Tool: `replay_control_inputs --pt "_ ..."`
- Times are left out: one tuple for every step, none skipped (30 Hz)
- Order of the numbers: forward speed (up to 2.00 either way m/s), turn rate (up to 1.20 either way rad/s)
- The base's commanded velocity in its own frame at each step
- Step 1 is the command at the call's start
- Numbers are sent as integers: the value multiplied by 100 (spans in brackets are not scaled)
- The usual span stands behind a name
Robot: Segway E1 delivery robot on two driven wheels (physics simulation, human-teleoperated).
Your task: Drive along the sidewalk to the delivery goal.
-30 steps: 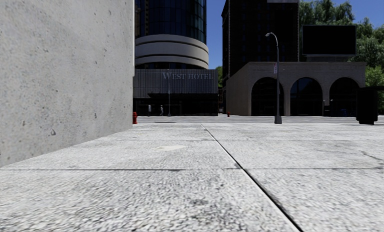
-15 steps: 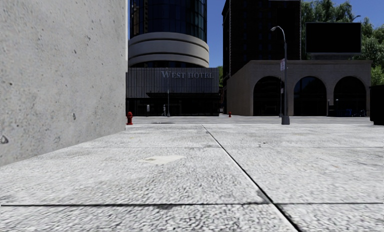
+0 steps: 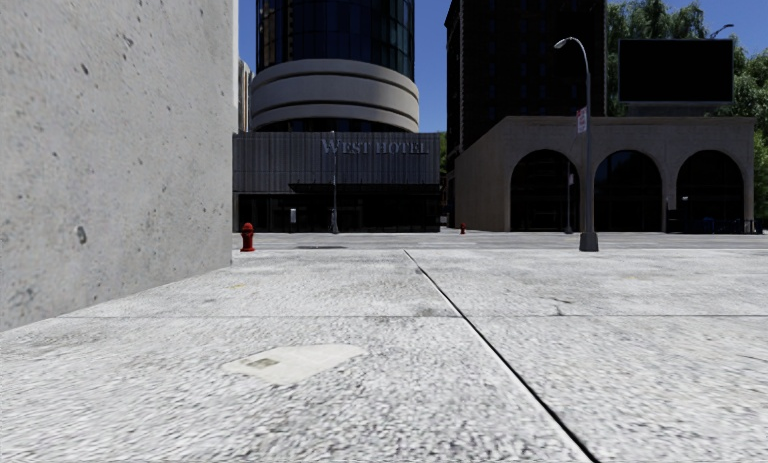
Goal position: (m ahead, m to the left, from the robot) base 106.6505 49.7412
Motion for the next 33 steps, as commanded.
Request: replay_control_inputs --pt "200 0" --pt "200 0" --pt "200 0" --pt "200 0" --pt "200 0" --pt "200 0" --pt "200 0" --pt "200 0" --pt "200 0" --pt "200 0" --pt "200 0" --pt "200 0" --pt "200 0" --pt "200 0" --pt "200 0" --pt "200 0" --pt "200 0" --pt "200 0" --pt "200 0" --pt "200 0" --pt "200 0" --pt "200 0" --pt "200 0" --pt "200 0" --pt "200 0" --pt "200 0" --pt "200 0" --pt "200 0" --pt "200 0" --pt "200 0" --pt "200 0" --pt "200 0" --pt "200 0"
